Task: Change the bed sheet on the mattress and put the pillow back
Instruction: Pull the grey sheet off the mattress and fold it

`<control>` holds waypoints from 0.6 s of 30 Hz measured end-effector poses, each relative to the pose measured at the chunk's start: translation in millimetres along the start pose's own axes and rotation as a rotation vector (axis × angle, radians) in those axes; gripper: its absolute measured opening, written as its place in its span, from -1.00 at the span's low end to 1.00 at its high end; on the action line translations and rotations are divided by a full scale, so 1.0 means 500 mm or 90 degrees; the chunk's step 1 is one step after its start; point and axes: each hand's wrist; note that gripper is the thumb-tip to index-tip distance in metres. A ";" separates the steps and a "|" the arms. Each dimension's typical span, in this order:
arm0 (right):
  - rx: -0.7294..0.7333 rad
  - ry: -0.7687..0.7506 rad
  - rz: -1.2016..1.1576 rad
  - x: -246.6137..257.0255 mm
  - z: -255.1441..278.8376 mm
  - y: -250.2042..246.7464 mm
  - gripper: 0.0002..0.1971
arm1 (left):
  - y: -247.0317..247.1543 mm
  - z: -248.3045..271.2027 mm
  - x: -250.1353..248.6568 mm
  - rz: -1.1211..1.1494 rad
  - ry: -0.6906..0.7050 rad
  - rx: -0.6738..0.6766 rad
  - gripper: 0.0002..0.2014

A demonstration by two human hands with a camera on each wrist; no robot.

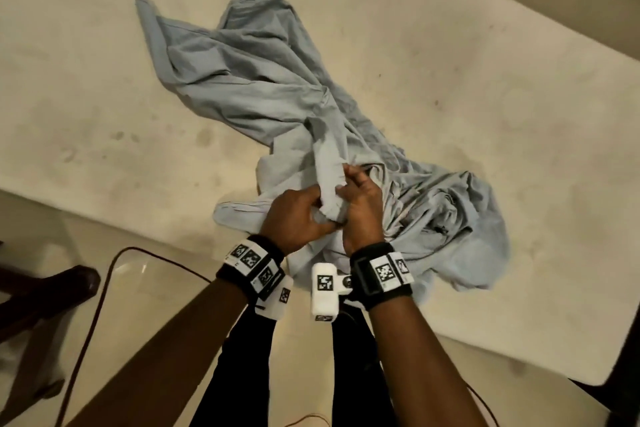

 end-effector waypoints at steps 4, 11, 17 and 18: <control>-0.135 -0.256 0.378 -0.024 -0.001 -0.057 -0.85 | 0.014 -0.006 -0.002 0.016 0.033 -0.063 -0.89; -0.388 -0.031 0.344 -0.090 -0.045 -0.284 -0.87 | 0.006 0.041 0.038 -0.029 -0.018 -0.149 -0.39; -0.404 0.001 0.423 -0.119 -0.086 -0.443 -0.21 | 0.049 0.032 0.040 -0.137 0.010 -0.216 -0.47; -0.385 -0.038 0.460 -0.117 -0.099 -0.451 -0.08 | 0.062 0.030 0.032 -0.130 0.037 -0.212 -0.59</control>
Point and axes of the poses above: each hand's wrist, its own z-axis away from the middle knuckle, its own y-axis out of the palm, x = y × z, and after that the axes turned 11 degrees about z, right-handed
